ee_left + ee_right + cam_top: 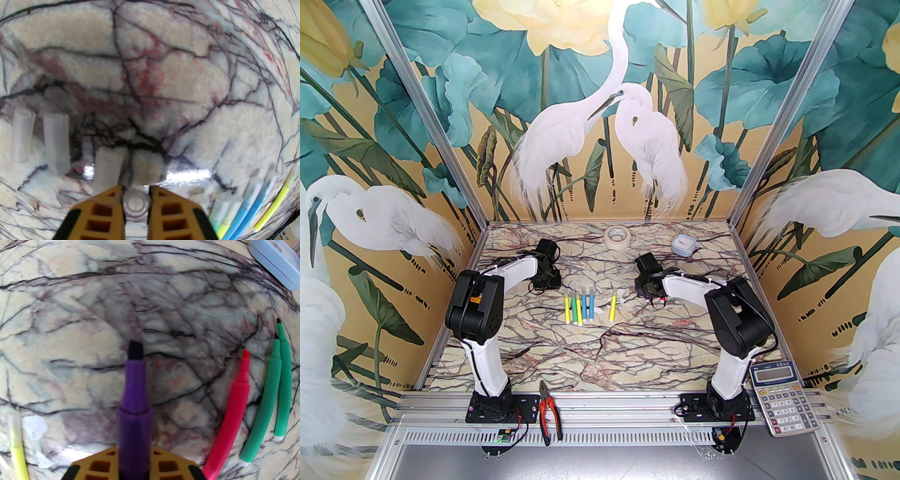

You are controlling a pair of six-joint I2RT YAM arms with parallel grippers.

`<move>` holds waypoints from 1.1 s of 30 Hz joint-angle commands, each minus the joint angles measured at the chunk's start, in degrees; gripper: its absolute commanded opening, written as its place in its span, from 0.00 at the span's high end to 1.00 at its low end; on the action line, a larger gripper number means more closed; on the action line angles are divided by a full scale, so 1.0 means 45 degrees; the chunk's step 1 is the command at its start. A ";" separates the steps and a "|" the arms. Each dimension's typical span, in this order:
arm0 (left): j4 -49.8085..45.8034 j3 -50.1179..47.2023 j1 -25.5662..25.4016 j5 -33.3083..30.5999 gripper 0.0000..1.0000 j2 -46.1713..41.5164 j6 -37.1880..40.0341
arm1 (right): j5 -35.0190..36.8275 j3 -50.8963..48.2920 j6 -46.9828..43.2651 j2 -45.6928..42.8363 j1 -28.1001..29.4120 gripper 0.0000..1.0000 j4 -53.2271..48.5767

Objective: Open the pen caps

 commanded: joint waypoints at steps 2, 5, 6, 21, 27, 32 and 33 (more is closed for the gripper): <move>-0.0372 0.0508 -0.0022 -0.0524 0.95 0.0502 0.0265 | 0.0302 0.0142 0.0434 0.0286 -0.0241 0.98 -0.0165; -0.0473 0.0588 -0.0024 -0.0658 0.94 0.0616 0.0266 | 0.0545 0.0033 0.0444 0.0294 -0.0340 0.97 -0.0239; -0.0491 0.0589 -0.0022 -0.0699 0.93 0.0626 0.0277 | 0.0681 0.0034 0.0431 0.0303 -0.0334 0.97 -0.0310; -0.0794 0.0684 -0.0024 -0.1025 0.76 0.0580 0.0356 | 0.1975 -0.0261 0.0289 0.0049 -0.0343 0.83 -0.0721; -0.0786 0.0648 -0.0024 -0.0970 0.73 0.0317 0.0338 | 0.2092 -0.0298 0.0212 -0.0175 -0.0342 0.79 -0.0793; -0.0727 0.0589 -0.0024 -0.0576 0.71 -0.0020 0.0328 | 0.2164 -0.0242 0.0122 -0.0276 -0.0323 0.78 -0.0974; -0.0704 0.0574 -0.0022 -0.0494 0.70 -0.0107 0.0338 | 0.2171 -0.0242 0.0135 -0.0342 -0.0325 0.77 -0.1001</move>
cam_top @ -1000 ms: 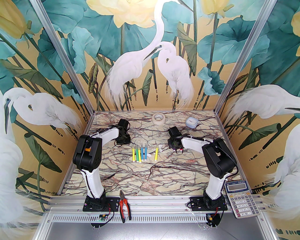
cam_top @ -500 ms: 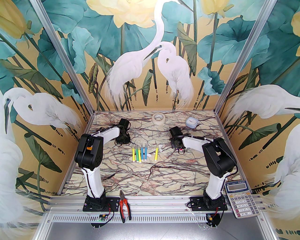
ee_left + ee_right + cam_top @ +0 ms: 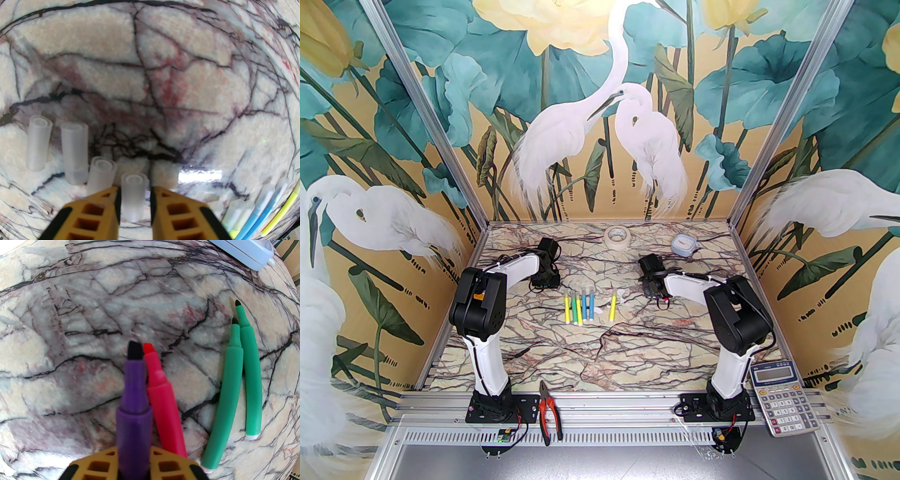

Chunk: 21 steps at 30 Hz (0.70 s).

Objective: Open the pen caps

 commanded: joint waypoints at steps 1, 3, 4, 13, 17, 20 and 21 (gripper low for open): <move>-0.0131 0.0093 -0.0024 0.0327 0.70 -0.0652 0.0099 | 0.0310 -0.0181 -0.0075 -0.0525 -0.0012 0.76 -0.0436; -0.0043 0.0054 -0.0024 0.0499 0.68 -0.0838 0.0091 | 0.0335 -0.0193 -0.0111 -0.0627 -0.0012 0.75 -0.0473; -0.0013 0.0054 -0.0024 0.0623 0.68 -0.0939 0.0078 | 0.0349 -0.0198 -0.0130 -0.0685 -0.0022 0.74 -0.0465; 0.0677 -0.0304 -0.0014 0.1642 0.60 -0.1693 0.0027 | -0.0245 -0.0145 -0.0567 -0.1431 0.0399 0.67 -0.0481; 0.1159 -0.0578 -0.0024 0.2090 0.53 -0.1950 0.0013 | -0.1032 0.0152 -0.0511 -0.1572 0.0789 0.66 -0.0594; 0.1635 -0.0937 -0.0009 0.2377 0.46 -0.2246 -0.0003 | -0.1520 0.0337 -0.0207 -0.1535 0.1220 0.65 -0.0561; 0.1820 -0.1073 -0.0024 0.2501 0.44 -0.2406 -0.0001 | -0.1603 0.0382 -0.0069 -0.1504 0.1356 0.65 -0.0534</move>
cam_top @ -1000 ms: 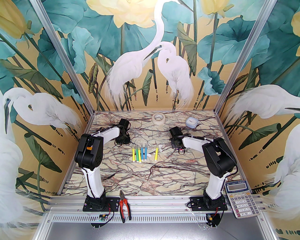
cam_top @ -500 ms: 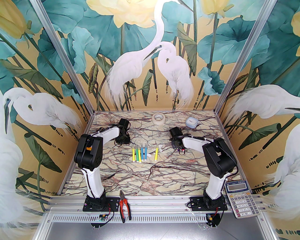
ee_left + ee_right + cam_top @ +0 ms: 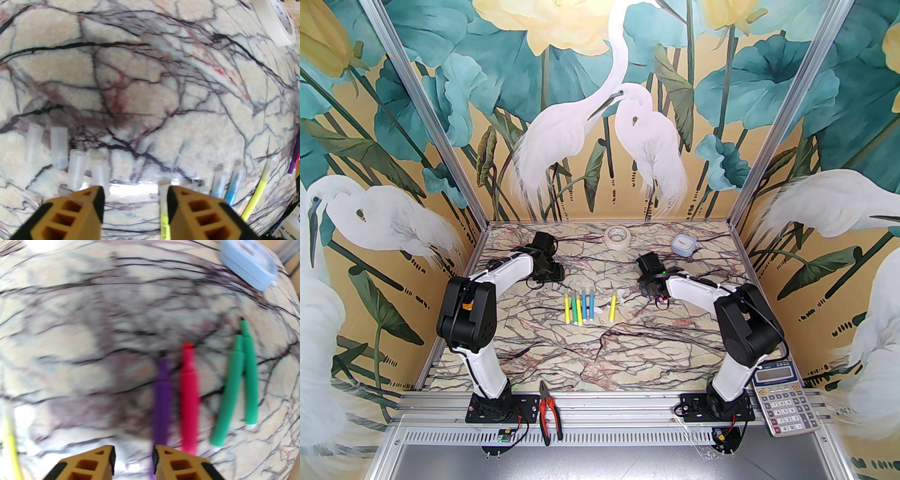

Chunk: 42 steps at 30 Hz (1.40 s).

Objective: Open the pen caps

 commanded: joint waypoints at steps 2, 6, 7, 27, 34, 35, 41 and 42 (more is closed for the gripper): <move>0.1090 -0.0628 -0.0021 0.0986 0.39 -0.0921 0.0006 | -0.0878 0.0446 0.0488 -0.0081 0.0718 0.65 -0.0053; 0.1826 -0.1155 -0.0024 0.1562 0.34 -0.1463 0.0000 | -0.1409 0.0438 0.0846 -0.0020 0.1421 0.62 0.0172; 0.2026 -0.1291 -0.0024 0.1678 0.34 -0.1568 -0.0019 | -0.1572 0.0333 0.0831 -0.0077 0.1558 0.60 0.0394; 0.5024 -0.2944 -0.0024 0.3282 0.27 -0.2286 -0.0913 | -0.2533 0.0942 0.1446 0.1061 0.2918 0.56 -0.0013; 0.4931 -0.2869 -0.0024 0.3273 0.27 -0.2284 -0.0916 | -0.2228 0.1584 0.1219 0.1838 0.3115 0.57 -0.0501; 0.4926 -0.2878 -0.0024 0.3280 0.27 -0.2280 -0.0925 | -0.2163 0.1662 0.1147 0.1952 0.3133 0.58 -0.0531; 0.4830 -0.2908 -0.0024 0.3282 0.27 -0.2286 -0.0876 | -0.1574 0.2179 0.0785 0.2600 0.3163 0.61 -0.1048; 0.4831 -0.2908 -0.0023 0.3282 0.27 -0.2305 -0.0858 | -0.1510 0.2205 0.0737 0.2644 0.3162 0.62 -0.1082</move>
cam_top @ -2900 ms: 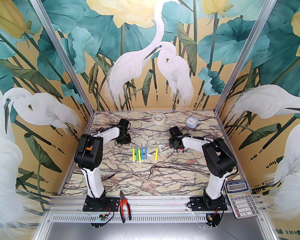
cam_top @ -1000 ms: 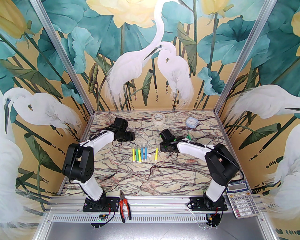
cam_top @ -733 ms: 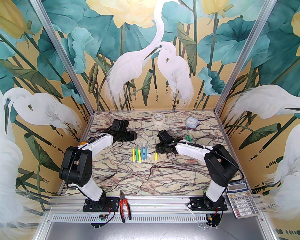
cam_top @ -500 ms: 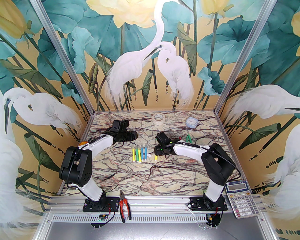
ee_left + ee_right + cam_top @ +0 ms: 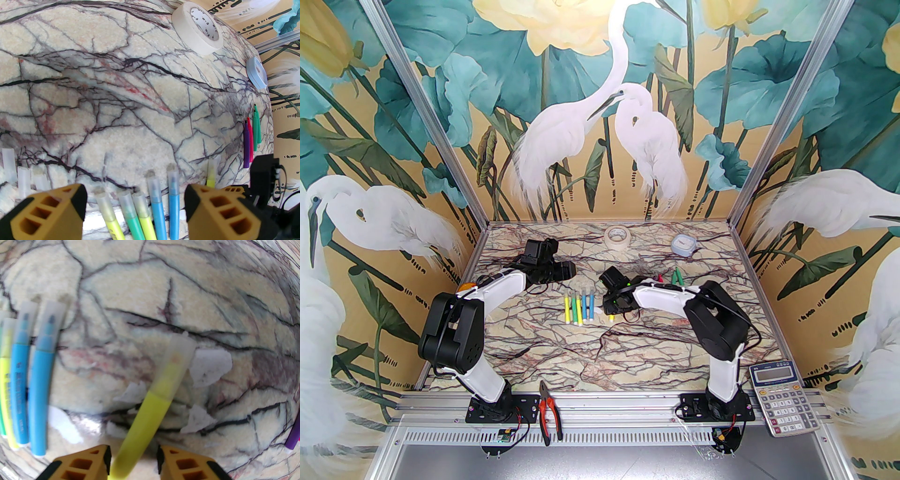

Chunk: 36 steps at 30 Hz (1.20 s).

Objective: Open the pen caps

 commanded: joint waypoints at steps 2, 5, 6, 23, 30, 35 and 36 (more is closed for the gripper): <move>0.0096 -0.0095 -0.0024 0.0285 0.27 -0.0279 -0.0073 | 0.0621 0.0419 -0.0394 0.0377 0.0069 0.64 -0.0562; 0.0112 -0.0099 -0.0024 0.0236 0.27 -0.0264 -0.0066 | 0.0737 0.0514 -0.0452 0.0545 0.0064 0.66 -0.0663; 0.0131 -0.0124 -0.0024 0.0208 0.27 -0.0244 -0.0102 | 0.0767 0.0532 -0.0467 0.0610 0.0064 0.67 -0.0671; 0.0058 -0.0256 -0.0024 0.0407 0.27 -0.0342 -0.0172 | 0.1167 0.0990 -0.0729 0.1033 0.0064 0.88 -0.1052; 0.0210 -0.0271 -0.0024 0.0908 0.27 -0.0284 -0.0362 | -0.0175 0.0629 -0.1237 0.0049 0.0025 0.90 -0.0017; 0.0172 -0.0213 -0.0024 0.1368 0.28 -0.0270 -0.0414 | -0.0748 0.0300 -0.1612 -0.0690 -0.0106 0.91 0.0460; 0.0216 -0.0211 -0.0024 0.1519 0.29 -0.0263 -0.0468 | -0.0859 0.0187 -0.1636 -0.0847 -0.0182 0.91 0.0560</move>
